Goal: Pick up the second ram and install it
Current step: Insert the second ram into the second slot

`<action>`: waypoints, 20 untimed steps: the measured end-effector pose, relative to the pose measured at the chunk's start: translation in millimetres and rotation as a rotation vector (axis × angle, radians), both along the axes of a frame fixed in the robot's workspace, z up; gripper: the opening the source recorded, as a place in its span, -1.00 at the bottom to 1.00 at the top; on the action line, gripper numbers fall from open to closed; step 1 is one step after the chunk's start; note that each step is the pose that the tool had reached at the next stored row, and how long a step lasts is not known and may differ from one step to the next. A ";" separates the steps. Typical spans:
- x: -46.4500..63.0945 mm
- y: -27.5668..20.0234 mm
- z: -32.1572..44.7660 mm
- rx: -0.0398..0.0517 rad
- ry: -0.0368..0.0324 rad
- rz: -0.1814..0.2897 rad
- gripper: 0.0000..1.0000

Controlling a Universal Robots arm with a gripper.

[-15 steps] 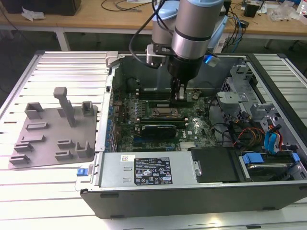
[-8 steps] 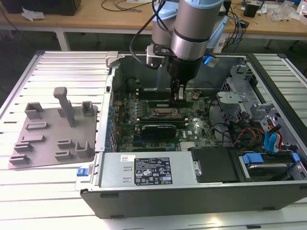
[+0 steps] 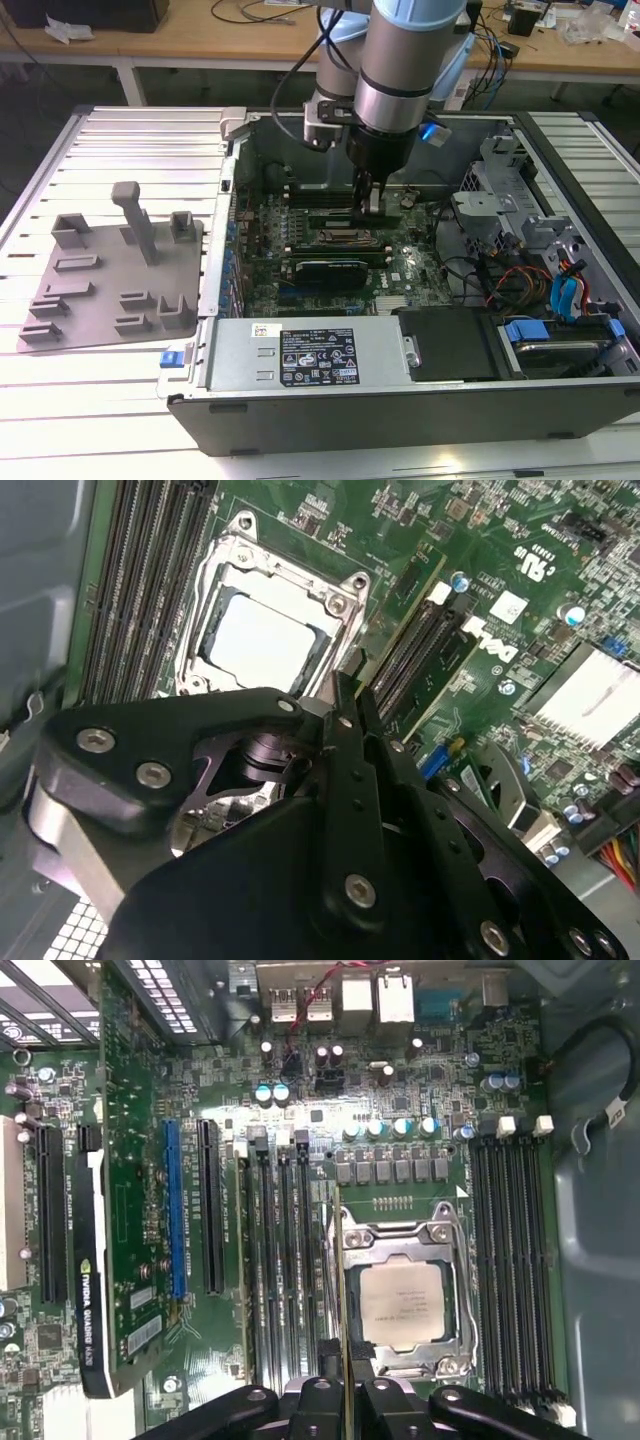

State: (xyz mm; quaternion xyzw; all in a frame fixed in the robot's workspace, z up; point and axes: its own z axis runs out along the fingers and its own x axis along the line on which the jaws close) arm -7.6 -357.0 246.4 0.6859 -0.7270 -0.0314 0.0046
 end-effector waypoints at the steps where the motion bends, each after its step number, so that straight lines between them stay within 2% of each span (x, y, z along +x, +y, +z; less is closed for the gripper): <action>1: -0.9 -0.2 -0.3 -0.0001 0.0000 0.000 -0.77; 4: -6.1 -7.7 -1.5 -0.0001 0.0001 0.000 -0.77; 5: -9.2 -13.7 -2.4 -0.0005 0.0000 0.000 -0.77; 8: -13.8 -20.8 -4.0 -0.0011 0.0000 0.000 -0.77; 13: -17.2 -21.9 -10.3 -0.0021 0.0000 0.000 -0.77; 20: -18.2 -22.3 -13.7 -0.0036 0.0000 0.000 -0.77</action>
